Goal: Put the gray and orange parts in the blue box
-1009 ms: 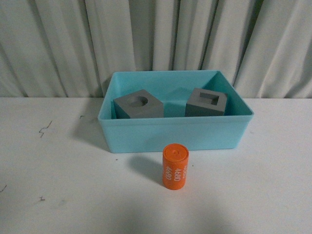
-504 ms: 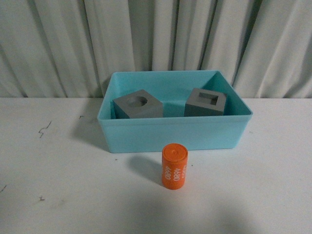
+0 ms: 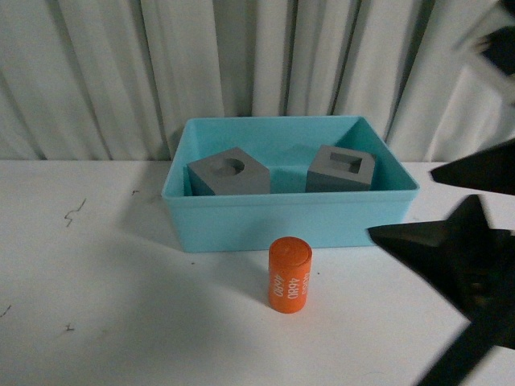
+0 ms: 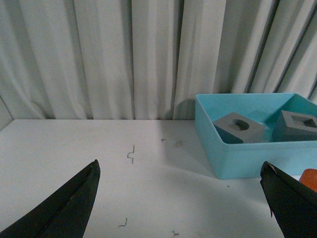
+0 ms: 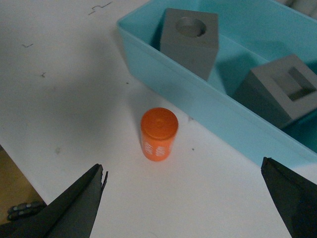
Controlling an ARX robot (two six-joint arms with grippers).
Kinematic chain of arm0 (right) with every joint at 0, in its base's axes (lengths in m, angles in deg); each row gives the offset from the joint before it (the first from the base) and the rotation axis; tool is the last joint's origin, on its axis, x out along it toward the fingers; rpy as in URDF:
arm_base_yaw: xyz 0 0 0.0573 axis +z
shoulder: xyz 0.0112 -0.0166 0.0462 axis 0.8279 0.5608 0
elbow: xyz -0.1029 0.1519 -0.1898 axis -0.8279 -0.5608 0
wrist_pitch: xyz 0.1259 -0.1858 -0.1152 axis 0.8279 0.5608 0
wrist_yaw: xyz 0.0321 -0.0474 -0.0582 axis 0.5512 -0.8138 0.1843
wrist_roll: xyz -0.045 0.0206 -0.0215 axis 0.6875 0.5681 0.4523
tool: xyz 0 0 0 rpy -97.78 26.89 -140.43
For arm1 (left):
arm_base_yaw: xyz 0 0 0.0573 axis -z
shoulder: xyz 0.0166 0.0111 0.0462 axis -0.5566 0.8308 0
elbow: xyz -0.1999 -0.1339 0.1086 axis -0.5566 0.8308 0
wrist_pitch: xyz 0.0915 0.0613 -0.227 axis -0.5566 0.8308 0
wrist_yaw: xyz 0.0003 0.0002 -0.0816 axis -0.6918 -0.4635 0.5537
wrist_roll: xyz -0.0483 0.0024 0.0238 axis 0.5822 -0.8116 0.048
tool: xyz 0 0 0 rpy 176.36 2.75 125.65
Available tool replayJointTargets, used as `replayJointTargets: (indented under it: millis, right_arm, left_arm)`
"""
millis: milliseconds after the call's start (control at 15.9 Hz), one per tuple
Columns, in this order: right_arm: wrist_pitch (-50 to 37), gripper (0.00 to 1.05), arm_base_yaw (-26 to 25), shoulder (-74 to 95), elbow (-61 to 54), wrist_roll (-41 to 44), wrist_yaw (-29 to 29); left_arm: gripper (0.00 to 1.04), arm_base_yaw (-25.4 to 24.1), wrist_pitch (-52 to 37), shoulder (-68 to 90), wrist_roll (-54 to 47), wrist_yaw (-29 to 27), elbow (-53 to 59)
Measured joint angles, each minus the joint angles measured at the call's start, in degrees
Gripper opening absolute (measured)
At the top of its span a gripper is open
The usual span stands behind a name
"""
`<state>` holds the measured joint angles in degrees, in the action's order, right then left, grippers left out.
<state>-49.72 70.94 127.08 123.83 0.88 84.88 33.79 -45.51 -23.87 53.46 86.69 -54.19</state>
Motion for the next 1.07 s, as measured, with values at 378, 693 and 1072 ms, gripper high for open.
replayJointTargets:
  millis: [378,693,1072]
  right_arm:
    - [-5.01,0.98,7.15,17.64,8.52,-0.83,-6.25]
    - [-5.64,0.98,7.54,21.16,10.71,-2.54,-7.1]
    - [-6.43,0.98,8.79,26.6,13.33,-5.38,-8.15]
  left_arm:
    - [0.98,0.0,-0.02,0.0,0.0,-0.02,0.0]
    - [0.98,0.0,-0.02,0.0,0.0,0.0,0.0]
    - [0.98,0.0,0.0,0.0,0.0,-0.02,0.0]
